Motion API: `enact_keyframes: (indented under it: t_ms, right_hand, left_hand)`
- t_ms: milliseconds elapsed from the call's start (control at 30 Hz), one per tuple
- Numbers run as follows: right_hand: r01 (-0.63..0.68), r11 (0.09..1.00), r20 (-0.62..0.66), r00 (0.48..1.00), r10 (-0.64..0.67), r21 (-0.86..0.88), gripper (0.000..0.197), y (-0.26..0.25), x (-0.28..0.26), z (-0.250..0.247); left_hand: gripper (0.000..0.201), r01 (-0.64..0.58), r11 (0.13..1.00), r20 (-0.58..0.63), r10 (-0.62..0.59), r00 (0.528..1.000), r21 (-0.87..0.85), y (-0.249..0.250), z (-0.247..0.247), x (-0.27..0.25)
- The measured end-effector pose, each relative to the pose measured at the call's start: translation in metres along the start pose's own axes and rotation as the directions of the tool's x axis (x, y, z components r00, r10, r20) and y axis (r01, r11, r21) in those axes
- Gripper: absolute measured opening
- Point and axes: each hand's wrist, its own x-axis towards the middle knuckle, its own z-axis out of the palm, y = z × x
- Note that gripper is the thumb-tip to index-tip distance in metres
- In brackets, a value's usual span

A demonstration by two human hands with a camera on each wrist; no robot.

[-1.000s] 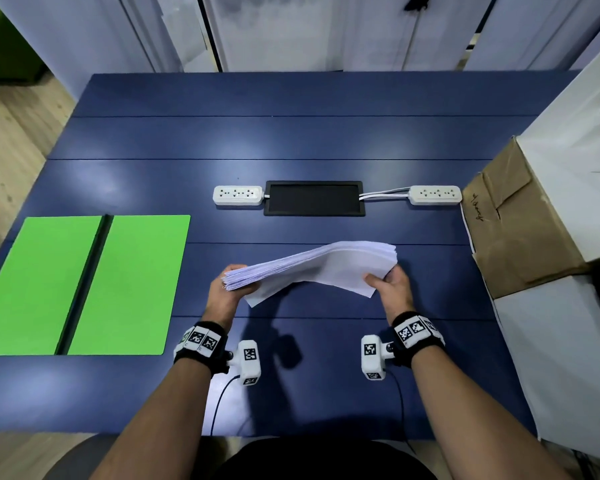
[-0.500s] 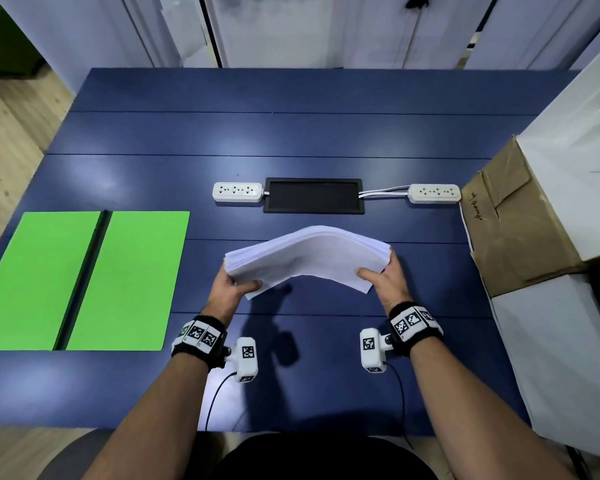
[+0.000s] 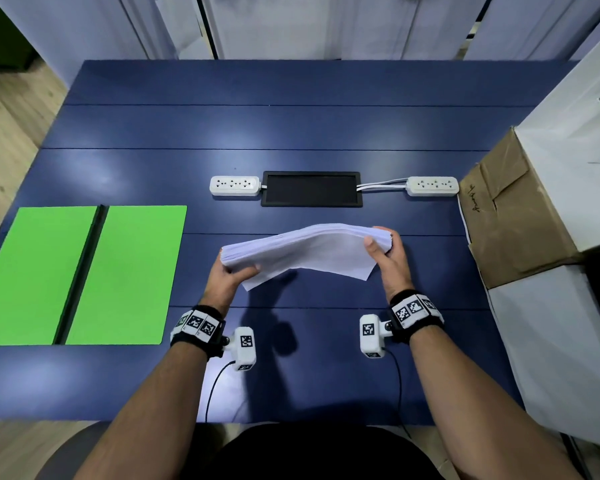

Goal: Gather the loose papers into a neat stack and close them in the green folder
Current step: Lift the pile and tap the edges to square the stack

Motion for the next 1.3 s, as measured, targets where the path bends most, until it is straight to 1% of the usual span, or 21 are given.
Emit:
enact_keyframes:
  t_ms: [67,133,167,233,300,433,533,633,700,800,933,1033,1100,1167,1200,1233,1300]
  right_hand:
    - [-0.006,1.000,-0.044,0.999,0.006,0.001,0.046,0.000,0.000,0.005]
    - [-0.009,1.000,-0.106,0.994,0.008,-0.012,0.043,0.001,0.000,0.009]
    - [-0.008,1.000,-0.126,0.992,0.004,-0.029,0.040,0.002,0.000,0.009]
    - [-0.009,0.998,-0.147,0.989,0.001,-0.058,0.031,0.003,0.001,0.010]
    - [-0.013,0.998,-0.165,0.986,0.003,-0.064,0.026,0.003,0.003,0.010]
    - [0.002,0.996,-0.225,0.974,-0.021,-0.085,0.030,-0.001,0.003,0.013]
    - [-0.047,0.994,-0.274,0.961,0.019,-0.095,0.027,0.000,0.005,0.016]
    - [-0.072,0.992,-0.280,0.959,0.040,-0.104,0.026,0.000,0.008,0.017]
    - [-0.055,0.992,-0.273,0.962,0.022,-0.115,0.027,-0.002,0.007,0.018]
    - [-0.035,0.991,-0.274,0.962,-0.001,-0.128,0.021,-0.004,0.005,0.020]
    - [-0.061,0.993,-0.278,0.960,0.030,-0.105,0.031,0.000,0.006,0.019]
    - [-0.050,0.994,-0.260,0.965,0.023,-0.097,0.031,-0.001,0.006,0.019]
    - [-0.037,0.993,-0.254,0.967,0.006,-0.115,0.031,-0.001,0.004,0.017]
    - [-0.032,0.992,-0.248,0.969,0.000,-0.125,0.025,0.000,0.002,0.016]
    - [-0.032,0.992,-0.244,0.970,0.001,-0.124,0.022,0.000,0.001,0.016]
    - [-0.034,0.992,-0.237,0.971,0.004,-0.122,0.022,0.000,0.000,0.016]
    - [-0.037,0.993,-0.230,0.973,0.011,-0.111,0.027,0.001,0.000,0.015]
  left_hand:
    - [0.067,-0.005,0.999,0.005,0.005,1.000,-0.043,0.002,0.006,-0.004]
    - [0.066,0.006,0.995,-0.031,-0.010,0.999,-0.104,0.007,0.012,-0.007]
    - [0.062,0.015,0.992,-0.056,-0.022,0.998,-0.126,0.009,0.014,-0.009]
    - [0.047,0.046,0.986,-0.096,-0.062,0.993,-0.162,0.011,0.016,-0.009]
    - [0.036,0.067,0.980,-0.122,-0.091,0.988,-0.187,0.011,0.018,-0.007]
    - [0.027,0.057,0.982,-0.139,-0.083,0.987,-0.178,0.009,0.019,-0.007]
    - [0.022,0.057,0.984,-0.172,-0.086,0.981,-0.166,0.009,0.022,-0.006]
    - [0.017,0.072,0.983,-0.208,-0.107,0.972,-0.169,0.012,0.023,-0.005]
    - [0.014,0.074,0.984,-0.210,-0.107,0.972,-0.161,0.014,0.023,-0.004]
    - [0.019,0.071,0.987,-0.204,-0.100,0.974,-0.147,0.016,0.025,-0.005]
    - [0.019,0.071,0.980,-0.214,-0.111,0.970,-0.188,0.019,0.026,-0.005]
    - [0.020,0.079,0.975,-0.207,-0.123,0.971,-0.207,0.018,0.025,-0.005]
    - [0.026,0.098,0.972,-0.209,-0.144,0.967,-0.214,0.017,0.025,-0.005]
    - [0.030,0.117,0.972,-0.213,-0.160,0.964,-0.202,0.017,0.025,-0.005]
    - [0.029,0.118,0.973,-0.218,-0.161,0.963,-0.197,0.018,0.025,-0.005]
    - [0.027,0.119,0.974,-0.222,-0.162,0.961,-0.194,0.019,0.025,-0.005]
    - [0.029,0.120,0.972,-0.219,-0.164,0.962,-0.200,0.020,0.025,-0.004]
